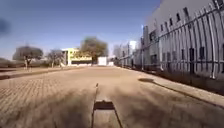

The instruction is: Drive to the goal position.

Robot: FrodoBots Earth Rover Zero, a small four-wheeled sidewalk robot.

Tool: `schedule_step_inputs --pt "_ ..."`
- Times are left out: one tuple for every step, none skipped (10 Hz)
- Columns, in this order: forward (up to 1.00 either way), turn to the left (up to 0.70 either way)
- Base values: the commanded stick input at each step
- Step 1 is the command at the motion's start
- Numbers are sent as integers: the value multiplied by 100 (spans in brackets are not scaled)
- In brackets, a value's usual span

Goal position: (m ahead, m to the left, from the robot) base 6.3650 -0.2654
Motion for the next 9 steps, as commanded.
schedule_step_inputs --pt "100 0" --pt "100 0" --pt "100 0" --pt "100 0" --pt "100 0" --pt "100 0" --pt "100 0" --pt "100 0" --pt "100 0"
